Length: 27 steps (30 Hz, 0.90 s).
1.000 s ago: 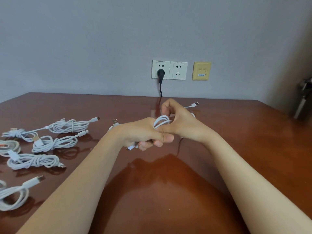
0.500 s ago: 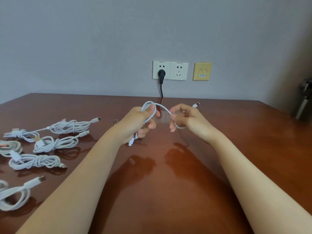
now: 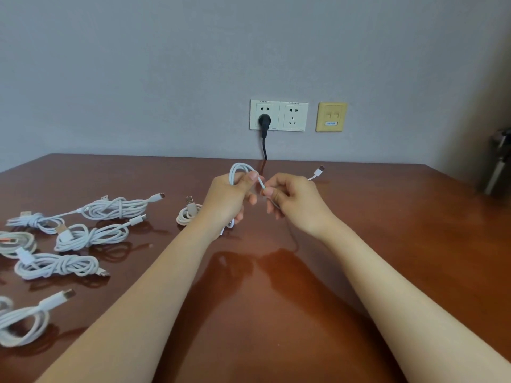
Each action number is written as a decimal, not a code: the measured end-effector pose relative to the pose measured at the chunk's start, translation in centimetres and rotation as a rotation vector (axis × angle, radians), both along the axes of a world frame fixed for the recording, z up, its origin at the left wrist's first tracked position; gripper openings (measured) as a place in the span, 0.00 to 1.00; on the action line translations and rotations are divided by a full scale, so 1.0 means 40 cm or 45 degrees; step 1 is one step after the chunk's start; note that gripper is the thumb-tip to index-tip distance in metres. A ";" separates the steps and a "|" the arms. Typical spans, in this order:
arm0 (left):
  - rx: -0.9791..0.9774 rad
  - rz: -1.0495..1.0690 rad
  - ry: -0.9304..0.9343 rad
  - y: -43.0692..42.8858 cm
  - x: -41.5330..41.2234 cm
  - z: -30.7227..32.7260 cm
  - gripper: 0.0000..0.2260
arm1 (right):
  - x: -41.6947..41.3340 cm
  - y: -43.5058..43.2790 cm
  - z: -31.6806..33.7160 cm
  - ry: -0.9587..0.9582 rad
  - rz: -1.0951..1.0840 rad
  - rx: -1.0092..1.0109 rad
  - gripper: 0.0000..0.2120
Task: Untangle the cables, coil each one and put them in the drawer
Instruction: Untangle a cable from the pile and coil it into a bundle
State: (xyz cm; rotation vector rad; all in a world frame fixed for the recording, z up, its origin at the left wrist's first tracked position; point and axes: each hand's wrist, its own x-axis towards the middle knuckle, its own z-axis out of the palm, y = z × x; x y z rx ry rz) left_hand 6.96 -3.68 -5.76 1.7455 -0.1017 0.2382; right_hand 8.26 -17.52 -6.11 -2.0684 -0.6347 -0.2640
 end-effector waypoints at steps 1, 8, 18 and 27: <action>0.009 -0.002 -0.018 -0.003 -0.001 -0.001 0.11 | 0.000 0.001 0.000 0.003 -0.003 -0.004 0.08; 0.184 0.106 -0.084 -0.019 0.007 -0.011 0.14 | -0.001 0.009 -0.007 -0.080 -0.044 -0.173 0.10; -0.415 0.046 0.077 -0.009 0.009 0.007 0.14 | -0.028 0.027 -0.011 -0.343 -0.125 -0.607 0.10; -0.988 -0.234 0.158 0.003 0.003 0.029 0.16 | -0.014 0.021 -0.024 -0.365 -0.087 -0.567 0.10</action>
